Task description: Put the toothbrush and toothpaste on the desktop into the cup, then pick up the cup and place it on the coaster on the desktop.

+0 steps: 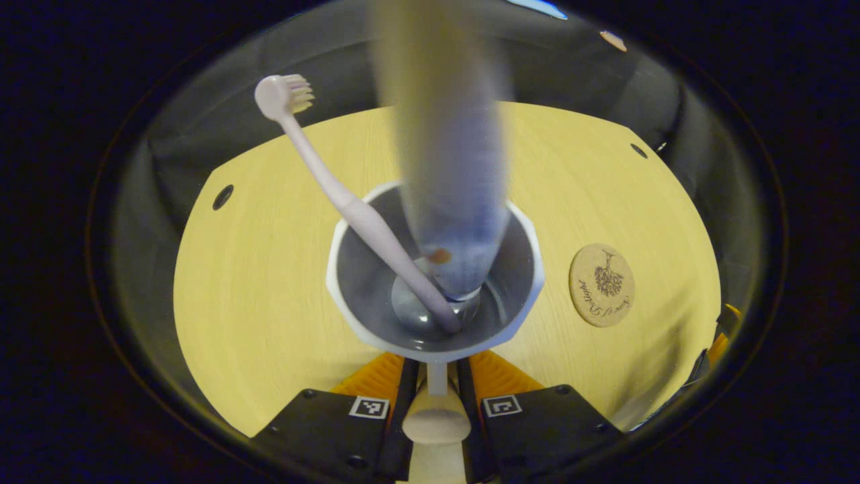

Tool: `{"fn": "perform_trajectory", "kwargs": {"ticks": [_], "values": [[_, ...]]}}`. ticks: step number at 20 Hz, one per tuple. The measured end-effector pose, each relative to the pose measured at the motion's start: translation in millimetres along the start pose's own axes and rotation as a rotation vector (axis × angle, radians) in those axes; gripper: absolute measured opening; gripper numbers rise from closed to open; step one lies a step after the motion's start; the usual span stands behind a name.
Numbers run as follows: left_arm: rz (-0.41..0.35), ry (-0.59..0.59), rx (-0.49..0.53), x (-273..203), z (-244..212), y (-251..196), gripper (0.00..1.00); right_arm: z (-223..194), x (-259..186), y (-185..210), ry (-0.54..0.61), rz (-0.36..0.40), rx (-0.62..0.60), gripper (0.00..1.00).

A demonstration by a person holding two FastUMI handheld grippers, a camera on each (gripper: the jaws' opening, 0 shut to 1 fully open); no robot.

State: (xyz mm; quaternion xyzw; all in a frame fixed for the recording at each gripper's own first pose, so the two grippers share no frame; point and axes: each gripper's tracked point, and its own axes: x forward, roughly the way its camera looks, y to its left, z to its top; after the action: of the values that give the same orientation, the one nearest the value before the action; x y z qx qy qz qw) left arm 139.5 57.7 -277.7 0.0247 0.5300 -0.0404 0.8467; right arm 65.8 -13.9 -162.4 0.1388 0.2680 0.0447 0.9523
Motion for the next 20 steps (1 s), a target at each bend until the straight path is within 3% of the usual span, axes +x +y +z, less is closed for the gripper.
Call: {"fn": "perform_trajectory", "kwargs": {"ticks": [1, 2, 3, 8, 20], "values": [[-0.001, -0.009, 0.0, 0.2, 0.9, -2.7, 0.42, 0.7, 1.8, -0.9, -0.002, -0.002, 0.001, 0.95], [0.002, -0.007, 0.002, 0.6, 1.3, -4.0, 0.29, 1.4, 0.7, -2.0, -0.004, -0.004, 0.002, 0.95], [-0.001, -0.013, 0.002, 1.3, 2.0, -6.9, 0.35, 0.5, -0.2, -3.0, -0.006, -0.006, 0.005, 0.95], [0.011, -0.051, 0.056, -7.8, 7.9, -17.1, 0.35, -2.5, -2.2, -8.5, -0.013, -0.013, 0.027, 0.95], [-0.12, -0.065, 0.164, -16.1, 20.0, -112.6, 0.35, -5.2, -11.1, -25.6, -0.037, -0.031, 0.061, 0.95]]}}
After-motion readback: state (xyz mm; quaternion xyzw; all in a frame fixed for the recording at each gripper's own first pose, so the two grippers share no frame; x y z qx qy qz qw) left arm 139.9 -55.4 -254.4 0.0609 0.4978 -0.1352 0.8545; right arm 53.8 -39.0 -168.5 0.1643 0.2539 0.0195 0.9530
